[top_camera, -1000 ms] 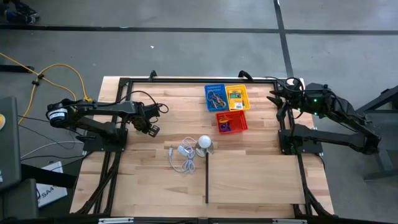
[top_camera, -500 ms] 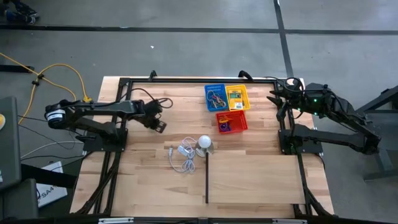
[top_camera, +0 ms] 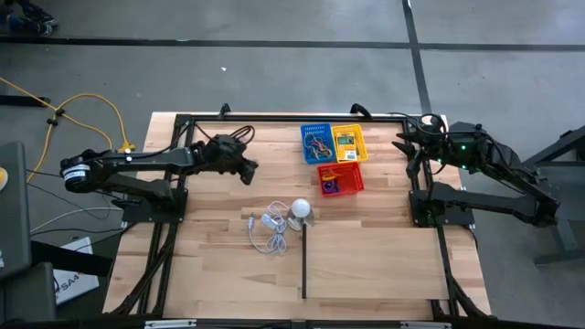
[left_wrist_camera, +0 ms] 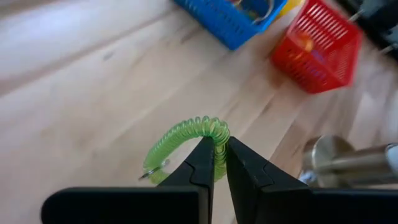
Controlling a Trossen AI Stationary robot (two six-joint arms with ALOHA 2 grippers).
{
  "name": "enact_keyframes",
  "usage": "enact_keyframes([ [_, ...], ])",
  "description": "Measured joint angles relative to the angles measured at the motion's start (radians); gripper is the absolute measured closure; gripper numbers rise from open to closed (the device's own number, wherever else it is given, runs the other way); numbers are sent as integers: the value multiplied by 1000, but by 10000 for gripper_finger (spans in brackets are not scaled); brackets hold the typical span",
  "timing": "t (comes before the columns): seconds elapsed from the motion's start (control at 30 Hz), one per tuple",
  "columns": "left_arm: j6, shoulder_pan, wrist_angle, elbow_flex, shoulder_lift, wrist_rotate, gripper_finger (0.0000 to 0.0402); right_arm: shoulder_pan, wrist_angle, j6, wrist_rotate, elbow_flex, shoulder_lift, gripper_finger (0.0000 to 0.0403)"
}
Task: Pick & Place Office Desk Supplies
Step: Put the green coil keychain into the red bin
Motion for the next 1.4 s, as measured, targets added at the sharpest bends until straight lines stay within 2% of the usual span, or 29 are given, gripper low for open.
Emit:
enact_keyframes([
  [0.3,31,-23,96,0,2,0,380,0,0,0,0,0,0,293],
  [0.53,37,-53,167,44,83,4,380,0,0,0,0,0,0,293],
  [0.7,85,-52,165,156,208,21,380,0,0,0,0,0,0,293],
  [1.07,211,-58,184,467,525,140,380,0,0,0,0,0,0,293],
  [1.4,297,-88,230,644,694,199,380,0,0,0,0,0,0,293],
])
